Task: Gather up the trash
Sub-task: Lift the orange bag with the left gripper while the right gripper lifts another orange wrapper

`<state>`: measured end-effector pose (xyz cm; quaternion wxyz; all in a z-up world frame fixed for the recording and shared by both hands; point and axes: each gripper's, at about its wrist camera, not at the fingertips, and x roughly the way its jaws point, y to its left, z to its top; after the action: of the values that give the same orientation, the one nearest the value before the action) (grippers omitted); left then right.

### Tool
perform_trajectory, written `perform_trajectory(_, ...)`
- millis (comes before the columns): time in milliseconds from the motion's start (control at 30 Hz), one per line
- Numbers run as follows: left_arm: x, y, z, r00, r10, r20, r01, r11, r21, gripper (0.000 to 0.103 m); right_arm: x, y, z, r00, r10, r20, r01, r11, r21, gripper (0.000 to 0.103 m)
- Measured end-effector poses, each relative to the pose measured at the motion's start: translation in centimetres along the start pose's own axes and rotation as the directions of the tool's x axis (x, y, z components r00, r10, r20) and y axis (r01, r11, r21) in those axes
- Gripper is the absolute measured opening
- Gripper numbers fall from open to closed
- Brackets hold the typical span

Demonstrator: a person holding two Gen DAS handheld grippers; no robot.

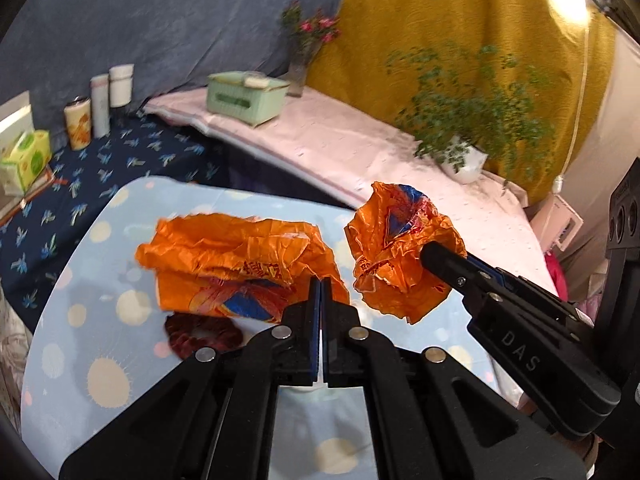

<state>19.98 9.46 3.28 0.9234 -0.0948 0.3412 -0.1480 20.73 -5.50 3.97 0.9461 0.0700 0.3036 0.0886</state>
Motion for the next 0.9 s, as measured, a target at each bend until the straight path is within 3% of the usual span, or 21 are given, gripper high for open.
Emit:
perform_trajectory(200, -1.3, -6.0, 1.0, 0.996, -0.082, 0.033, 0.079, 0.994, 0.072, 0.000, -5.2, -4.5, 0.7, 0.995, -0.062, 0.077, 0.058, 0.997, 0.049, 0.012)
perform_trajectory(500, -1.0, -15.4, -0.3, 0.978, -0.210, -0.005, 0.208, 0.965, 0.158, 0.000, -11.5, -13.2, -1.7, 0.974, -0.197, 0.112, 0.177, 0.970, 0.168, 0.011)
perform_trajectory(633, -0.5, -19.6, -1.5, 0.957, -0.286, -0.046, 0.290, 0.939, 0.184, 0.000, -14.0, -17.2, -3.2, 0.961, -0.252, 0.112, 0.222, 0.948, 0.228, 0.011)
perform_trajectory(900, 0.9, -27.2, -3.8, 0.922, -0.365, -0.125, 0.385, 0.891, 0.239, 0.000, -17.6, -23.8, -6.3, 0.939, -0.333, 0.087, 0.290, 0.902, 0.320, 0.011)
